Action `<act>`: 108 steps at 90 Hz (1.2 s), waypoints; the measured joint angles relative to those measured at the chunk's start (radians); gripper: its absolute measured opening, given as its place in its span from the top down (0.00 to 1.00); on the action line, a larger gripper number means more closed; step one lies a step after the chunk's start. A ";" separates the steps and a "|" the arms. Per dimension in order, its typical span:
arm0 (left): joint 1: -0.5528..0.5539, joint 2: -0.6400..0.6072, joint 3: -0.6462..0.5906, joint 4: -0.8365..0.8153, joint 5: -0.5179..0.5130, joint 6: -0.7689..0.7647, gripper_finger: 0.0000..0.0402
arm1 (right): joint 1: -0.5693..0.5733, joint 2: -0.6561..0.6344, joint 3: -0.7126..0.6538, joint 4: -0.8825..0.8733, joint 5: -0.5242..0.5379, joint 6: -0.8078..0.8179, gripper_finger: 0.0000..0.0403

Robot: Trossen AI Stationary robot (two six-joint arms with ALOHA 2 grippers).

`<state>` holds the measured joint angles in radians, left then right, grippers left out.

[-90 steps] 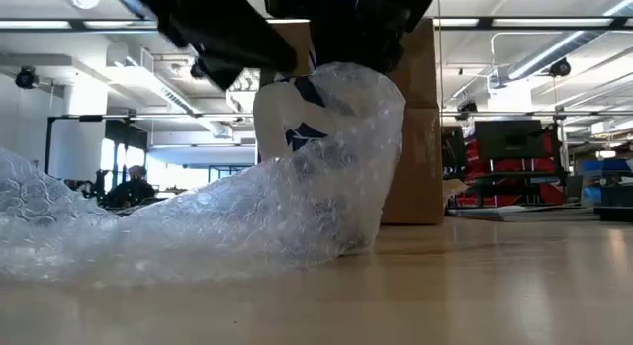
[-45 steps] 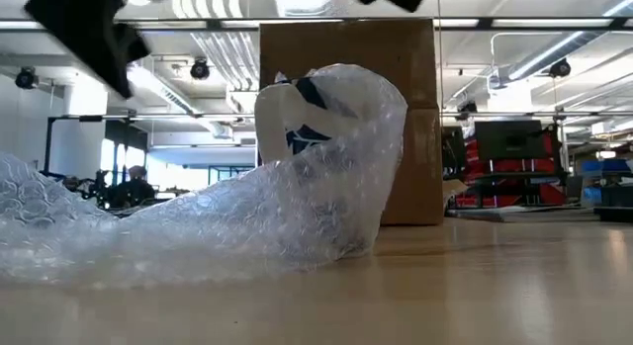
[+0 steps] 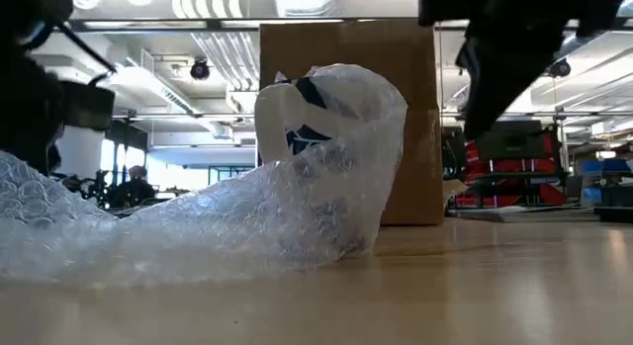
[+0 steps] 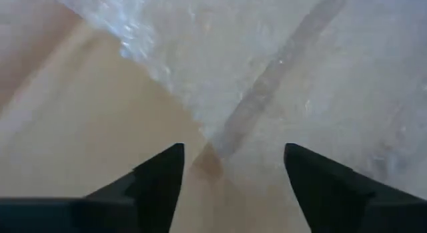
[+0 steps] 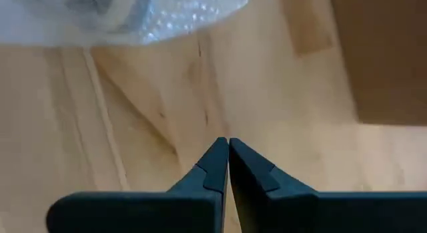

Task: Wrap mug
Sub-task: Wrap the blue mug in bubble wrap

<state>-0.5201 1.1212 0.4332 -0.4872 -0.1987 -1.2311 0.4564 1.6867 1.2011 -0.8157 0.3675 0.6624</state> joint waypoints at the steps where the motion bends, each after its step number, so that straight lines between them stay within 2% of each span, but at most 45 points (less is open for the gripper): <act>1: 0.000 0.002 -0.010 0.019 0.000 -0.003 0.37 | 0.001 0.000 -0.007 0.020 0.000 0.000 1.00; 9: 0.000 0.020 -0.075 0.154 -0.020 -0.002 0.39 | 0.002 0.002 -0.064 0.174 0.000 -0.011 1.00; 16: 0.001 0.040 -0.085 0.223 -0.021 0.003 0.48 | 0.002 0.003 -0.097 0.302 0.000 -0.035 1.00; 24: 0.001 0.044 -0.092 0.228 -0.028 0.018 0.64 | 0.000 0.003 -0.134 0.447 0.002 -0.068 1.00; 34: 0.001 0.035 -0.078 0.261 -0.041 0.093 0.91 | -0.003 0.003 -0.177 0.618 0.002 -0.108 1.00; 38: -0.001 0.030 -0.052 0.284 -0.043 0.124 0.96 | -0.005 0.007 -0.191 0.675 0.002 -0.117 1.00; 52: 0.000 0.018 0.059 0.269 -0.085 0.256 0.99 | -0.005 0.034 -0.200 0.704 0.003 -0.129 1.00; 76: 0.018 0.054 0.299 0.279 -0.229 0.527 1.00 | -0.005 0.046 -0.177 0.702 0.000 -0.150 1.00; 93: 0.062 0.181 0.412 0.363 -0.224 0.711 1.00 | -0.005 0.048 -0.163 0.702 0.000 -0.150 1.00; 108: 0.108 0.344 0.536 0.446 -0.098 0.848 1.00 | -0.005 0.050 -0.158 0.702 0.000 -0.149 1.00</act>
<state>-0.4119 1.4651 0.9691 -0.0407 -0.2965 -0.3832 0.4511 1.7367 1.0431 -0.1135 0.3676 0.5133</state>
